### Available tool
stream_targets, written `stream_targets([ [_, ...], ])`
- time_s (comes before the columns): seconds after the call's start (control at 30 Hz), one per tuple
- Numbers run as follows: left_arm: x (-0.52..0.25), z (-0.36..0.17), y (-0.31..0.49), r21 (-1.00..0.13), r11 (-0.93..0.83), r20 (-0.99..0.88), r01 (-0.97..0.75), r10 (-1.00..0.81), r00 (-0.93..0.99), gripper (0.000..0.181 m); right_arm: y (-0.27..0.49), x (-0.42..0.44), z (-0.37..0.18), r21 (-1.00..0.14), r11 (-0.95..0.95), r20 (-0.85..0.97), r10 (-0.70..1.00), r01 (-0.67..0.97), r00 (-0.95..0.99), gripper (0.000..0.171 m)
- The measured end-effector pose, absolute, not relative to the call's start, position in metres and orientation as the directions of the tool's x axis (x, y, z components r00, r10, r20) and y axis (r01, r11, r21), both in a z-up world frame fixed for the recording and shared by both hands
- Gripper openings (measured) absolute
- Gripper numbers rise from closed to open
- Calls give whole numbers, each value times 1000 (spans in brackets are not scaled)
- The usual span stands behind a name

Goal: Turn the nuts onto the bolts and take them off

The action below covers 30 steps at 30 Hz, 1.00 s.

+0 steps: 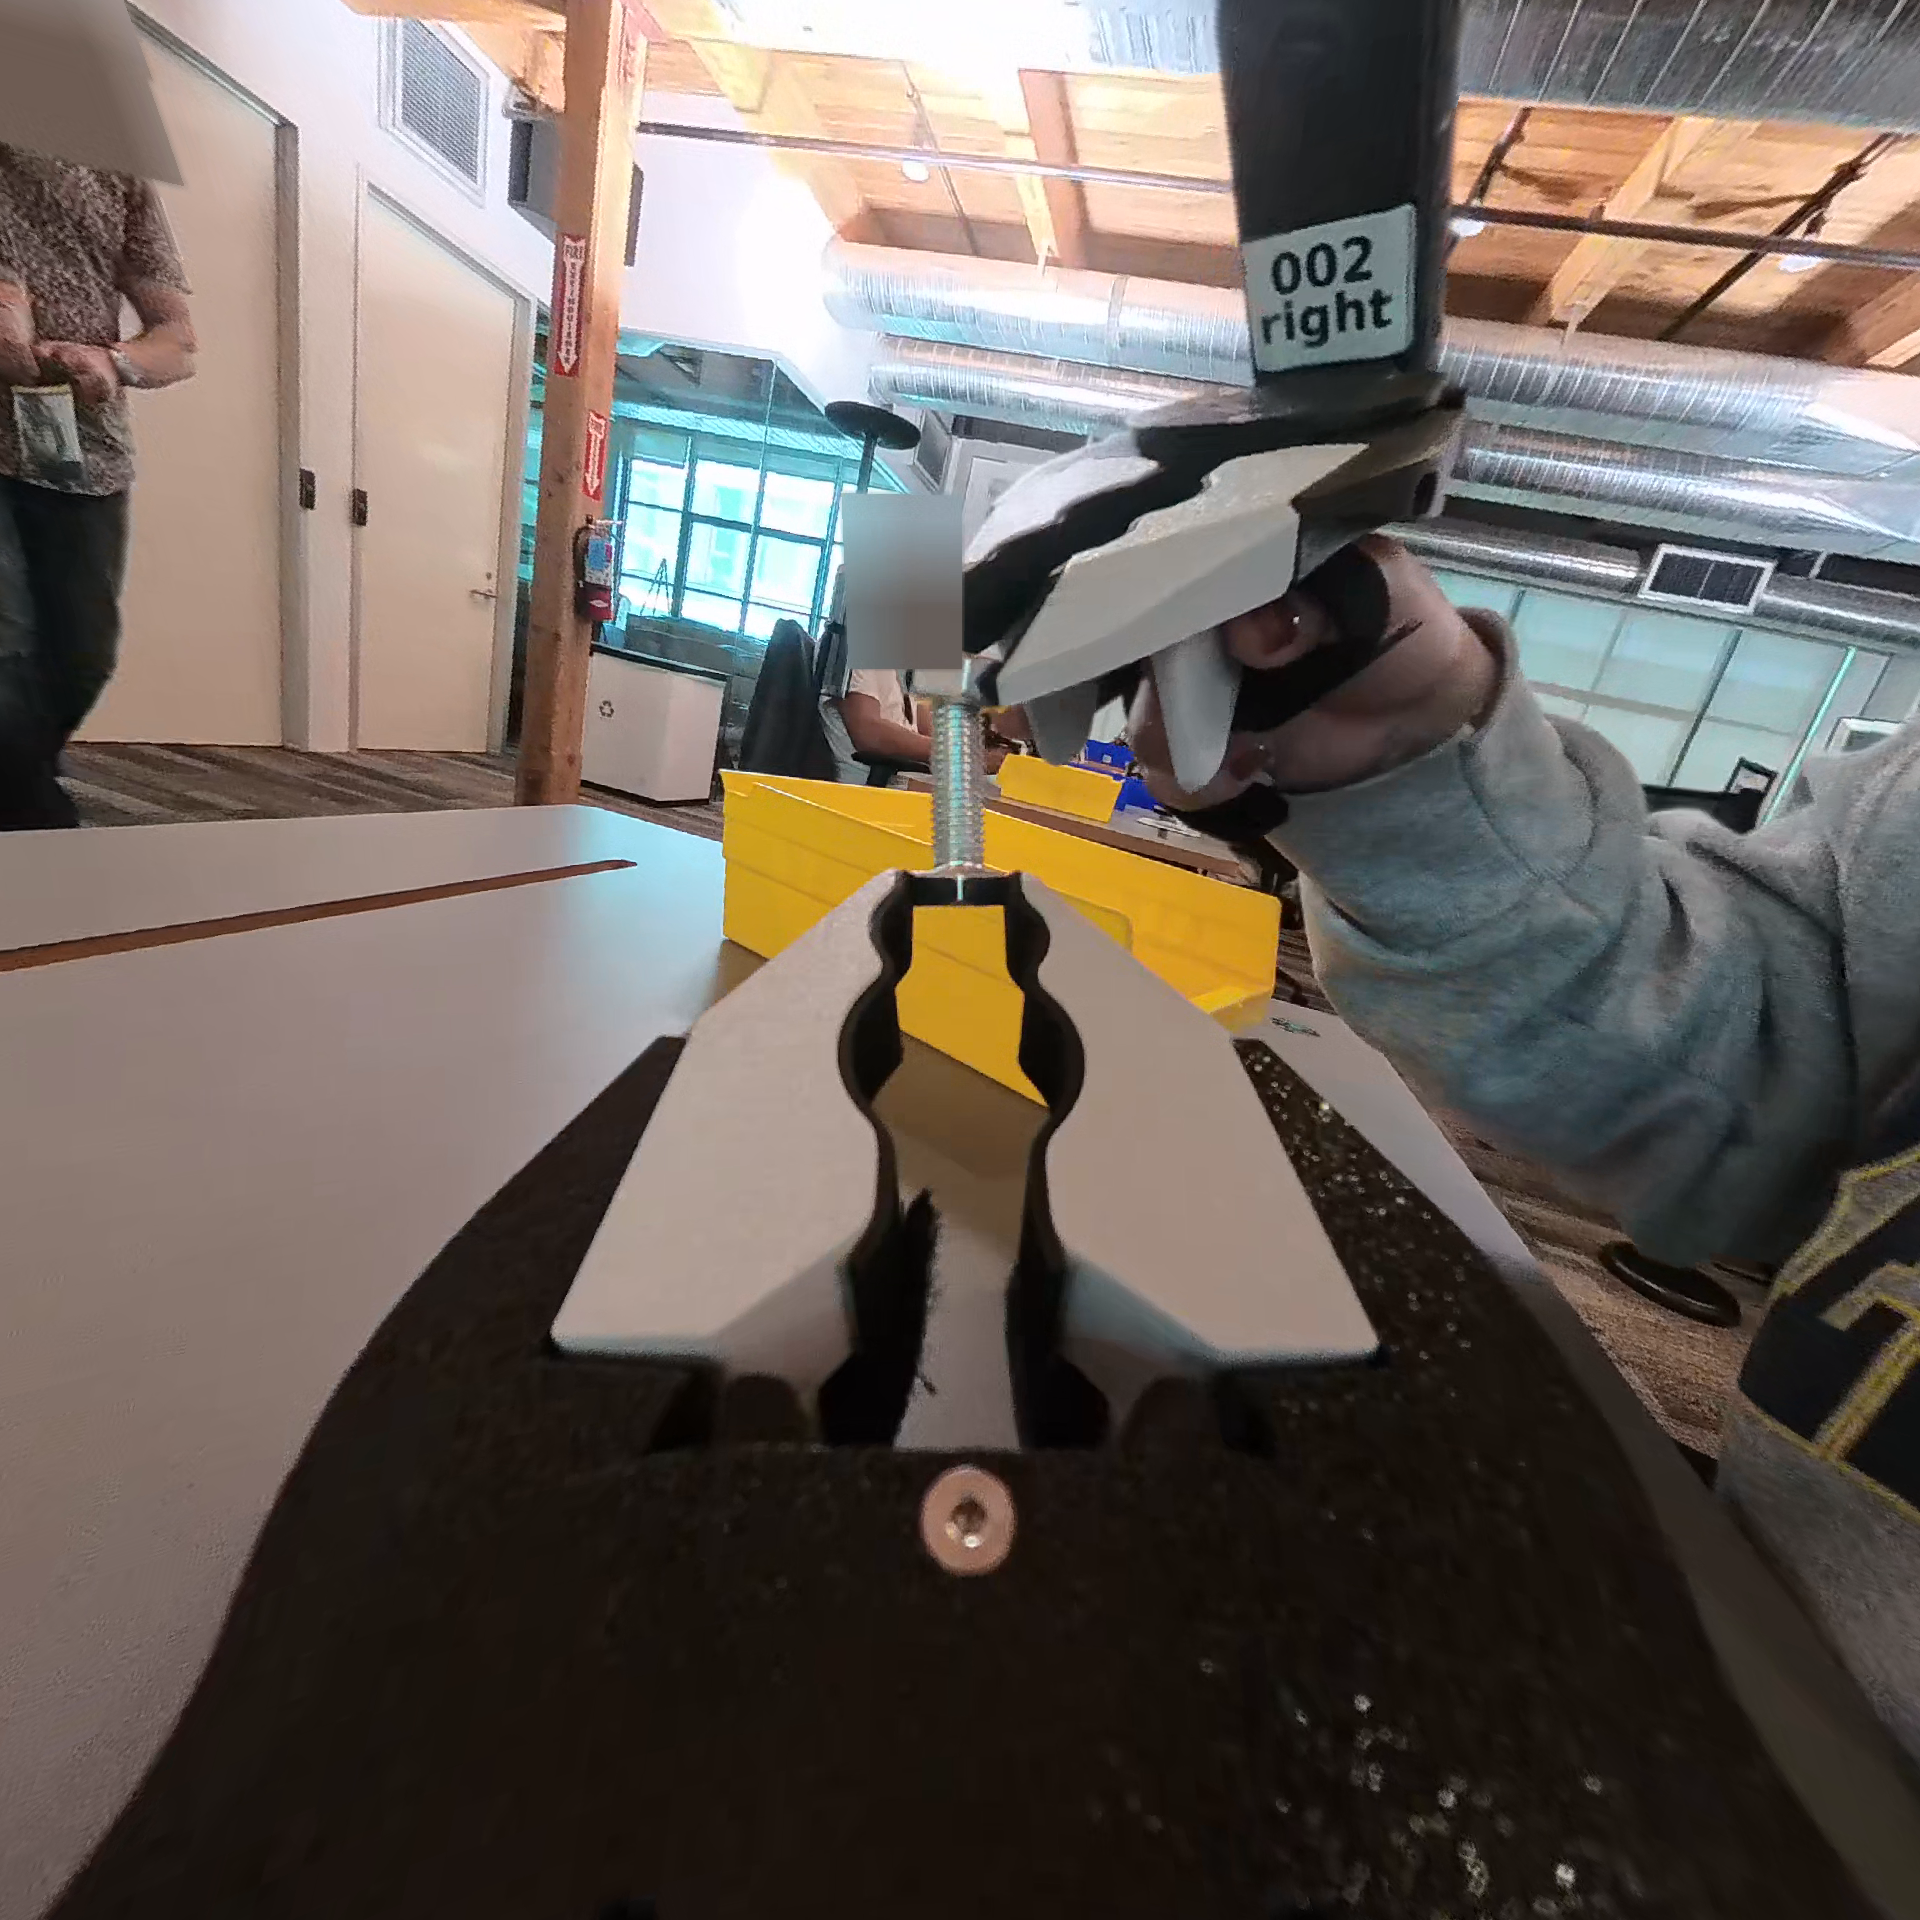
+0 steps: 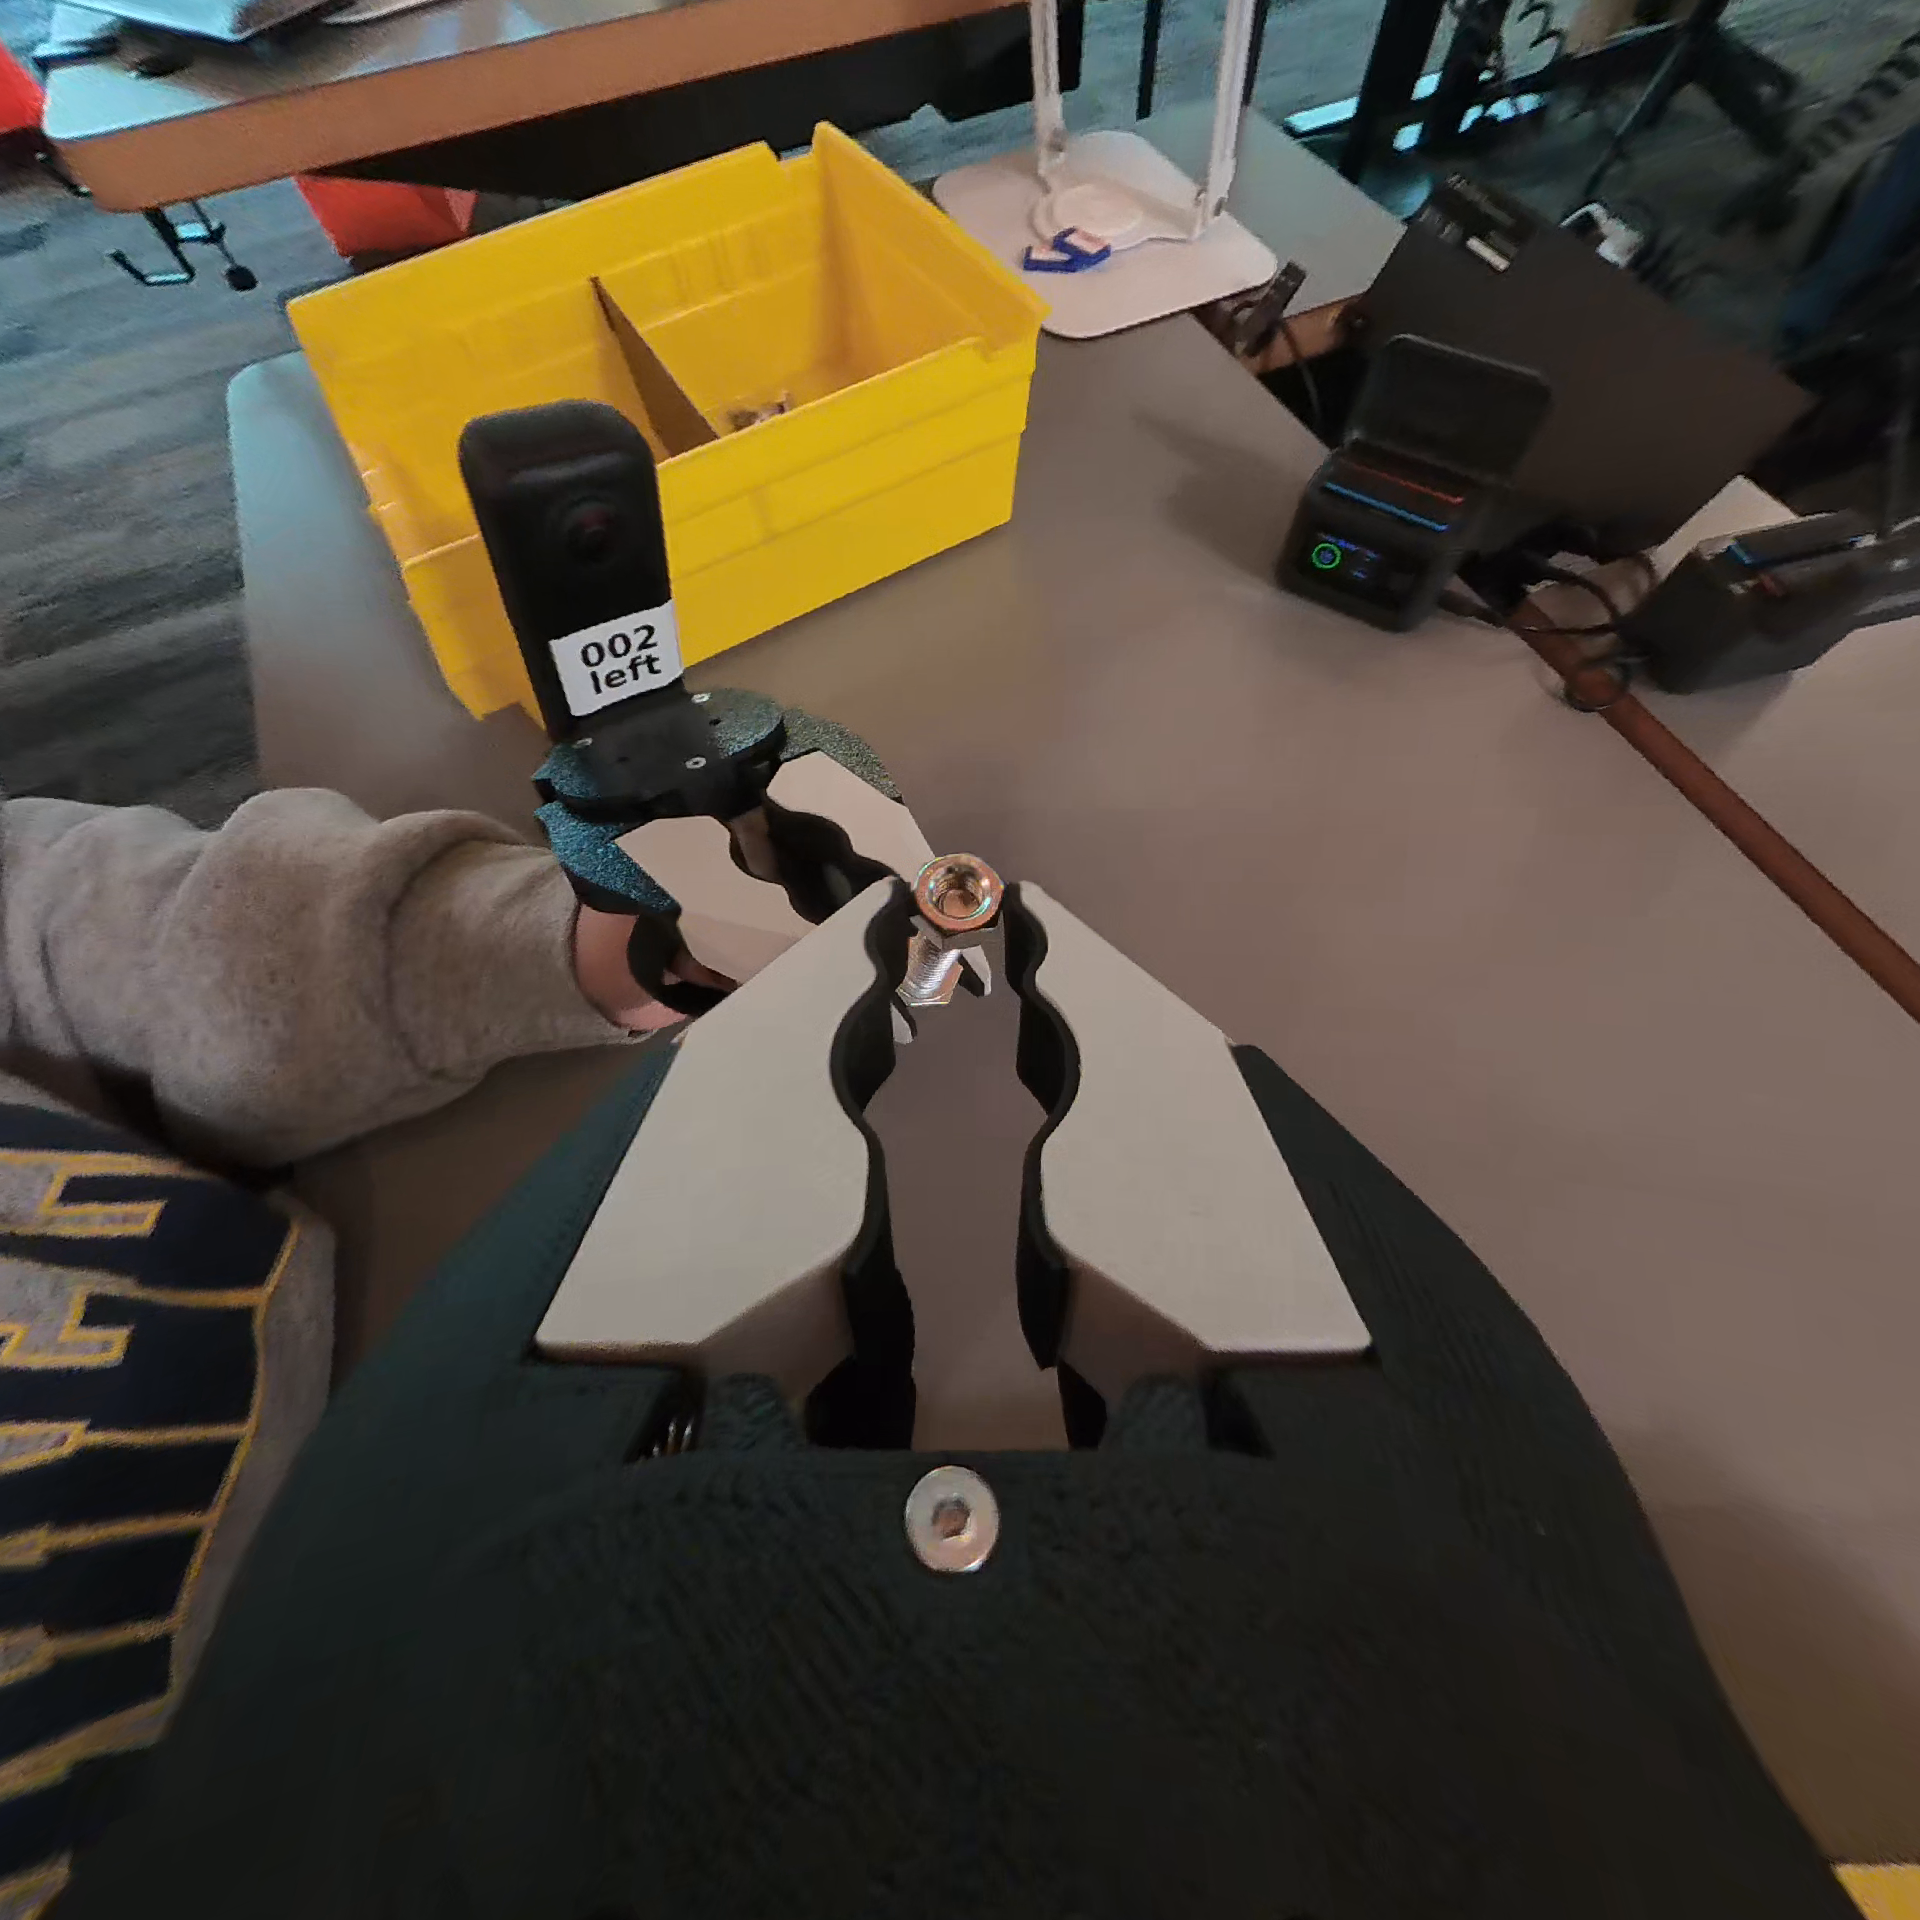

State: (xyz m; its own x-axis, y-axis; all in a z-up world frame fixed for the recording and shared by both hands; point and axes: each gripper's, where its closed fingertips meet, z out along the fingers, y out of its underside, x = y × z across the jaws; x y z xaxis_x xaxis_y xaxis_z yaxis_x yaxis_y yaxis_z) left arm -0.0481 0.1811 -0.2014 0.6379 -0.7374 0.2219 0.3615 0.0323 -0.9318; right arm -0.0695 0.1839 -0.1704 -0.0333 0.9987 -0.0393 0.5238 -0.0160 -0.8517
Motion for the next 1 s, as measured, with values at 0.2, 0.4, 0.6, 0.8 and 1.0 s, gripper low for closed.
stream_targets([
  [0.2,-49,-201,181,-931,34,221,363,-738,637,15,183,-70,-169,-869,-30,-39,999,493,-9,16],
  [0.4,-47,-201,180,-930,29,222,365,-748,625,15,183,-68,-169,-889,-52,-66,998,454,-16,17],
  [0.6,-49,-202,182,-945,70,183,320,-697,693,15,185,-68,-168,-909,-164,-155,986,383,55,16],
  [0.8,-60,-208,191,-977,144,70,157,-478,875,15,191,-74,-172,-936,-256,-206,955,240,215,16],
  [1.0,-59,-208,191,-975,140,84,173,-490,868,15,193,-74,-172,-937,-278,-233,948,210,216,16],
])
